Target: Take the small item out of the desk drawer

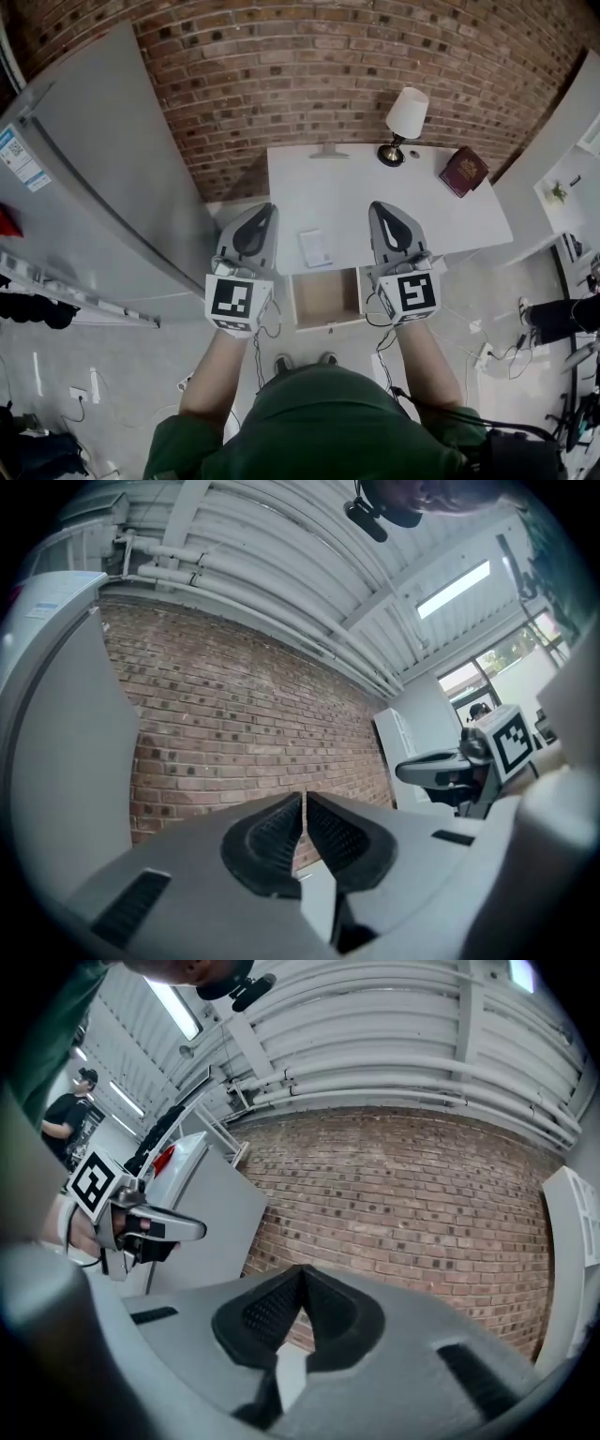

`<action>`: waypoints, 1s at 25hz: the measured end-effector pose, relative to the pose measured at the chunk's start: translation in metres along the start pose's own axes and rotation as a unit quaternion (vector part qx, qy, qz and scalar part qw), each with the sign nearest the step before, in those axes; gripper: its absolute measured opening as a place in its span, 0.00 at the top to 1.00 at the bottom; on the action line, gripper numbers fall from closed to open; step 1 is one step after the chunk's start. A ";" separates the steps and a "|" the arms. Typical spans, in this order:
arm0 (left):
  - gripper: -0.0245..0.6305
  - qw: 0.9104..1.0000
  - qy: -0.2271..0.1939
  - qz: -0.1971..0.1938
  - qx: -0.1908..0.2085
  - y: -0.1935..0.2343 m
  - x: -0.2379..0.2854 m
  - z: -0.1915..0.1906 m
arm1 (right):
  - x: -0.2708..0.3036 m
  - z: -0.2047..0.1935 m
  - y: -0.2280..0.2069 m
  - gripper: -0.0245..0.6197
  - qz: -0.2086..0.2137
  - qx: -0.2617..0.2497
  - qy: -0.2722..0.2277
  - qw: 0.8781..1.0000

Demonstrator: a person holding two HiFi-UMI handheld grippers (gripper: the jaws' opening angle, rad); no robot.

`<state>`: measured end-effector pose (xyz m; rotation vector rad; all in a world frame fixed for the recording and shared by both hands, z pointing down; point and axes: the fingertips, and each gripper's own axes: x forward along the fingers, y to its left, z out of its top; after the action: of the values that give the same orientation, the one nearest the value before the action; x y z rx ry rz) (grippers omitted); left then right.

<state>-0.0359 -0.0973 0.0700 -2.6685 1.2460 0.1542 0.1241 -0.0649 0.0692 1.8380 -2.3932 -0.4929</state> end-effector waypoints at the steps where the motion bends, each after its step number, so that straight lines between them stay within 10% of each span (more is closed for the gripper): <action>1: 0.94 1.000 0.001 0.000 -0.001 0.000 -0.001 -0.001 | -0.001 -0.001 0.001 0.96 0.000 0.000 0.002 1.000; 25: 0.94 1.000 0.009 -0.004 -0.012 0.009 -0.014 -0.011 | -0.006 -0.007 0.013 0.96 -0.005 0.013 0.012 1.000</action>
<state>-0.0515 -0.0954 0.0823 -2.7002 1.2476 0.1448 0.1151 -0.0576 0.0804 1.8574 -2.3863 -0.4388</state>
